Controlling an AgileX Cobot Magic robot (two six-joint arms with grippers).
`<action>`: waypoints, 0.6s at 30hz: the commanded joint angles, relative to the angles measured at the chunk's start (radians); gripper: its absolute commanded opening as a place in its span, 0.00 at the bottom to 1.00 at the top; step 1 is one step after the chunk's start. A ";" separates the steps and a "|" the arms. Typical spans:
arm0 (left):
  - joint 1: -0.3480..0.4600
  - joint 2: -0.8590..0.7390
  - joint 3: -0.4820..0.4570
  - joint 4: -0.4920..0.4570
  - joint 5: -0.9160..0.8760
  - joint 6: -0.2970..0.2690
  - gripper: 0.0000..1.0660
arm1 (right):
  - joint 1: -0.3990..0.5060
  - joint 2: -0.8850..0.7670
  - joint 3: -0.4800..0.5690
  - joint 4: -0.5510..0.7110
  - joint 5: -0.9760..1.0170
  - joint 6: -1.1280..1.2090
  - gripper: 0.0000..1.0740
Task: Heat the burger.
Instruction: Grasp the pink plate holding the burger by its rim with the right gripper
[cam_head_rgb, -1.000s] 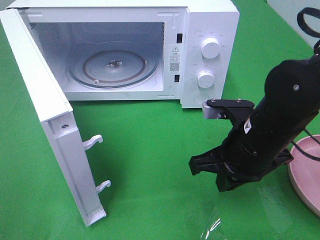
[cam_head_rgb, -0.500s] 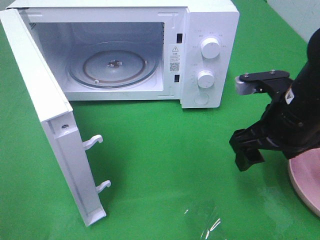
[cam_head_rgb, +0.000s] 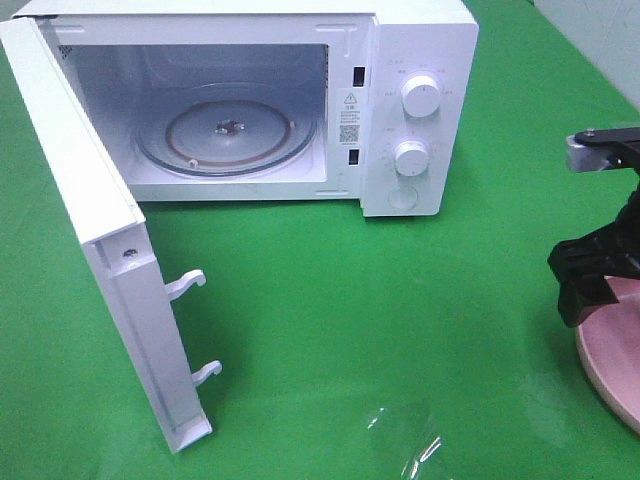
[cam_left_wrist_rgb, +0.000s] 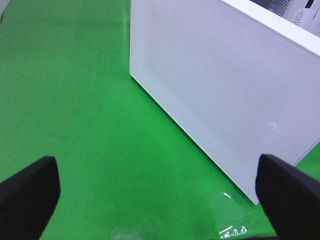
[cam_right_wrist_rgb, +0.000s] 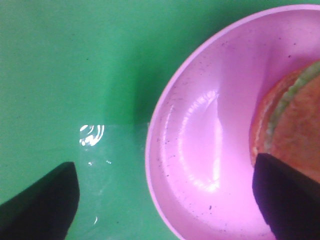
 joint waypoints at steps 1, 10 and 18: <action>-0.003 -0.015 0.003 -0.004 -0.007 -0.005 0.93 | -0.022 -0.007 -0.002 -0.005 -0.011 -0.021 0.82; -0.003 -0.015 0.003 -0.004 -0.007 -0.005 0.93 | -0.022 0.016 -0.002 -0.001 -0.067 -0.021 0.79; -0.003 -0.015 0.003 -0.004 -0.007 -0.005 0.93 | -0.022 0.115 -0.002 0.002 -0.128 -0.014 0.77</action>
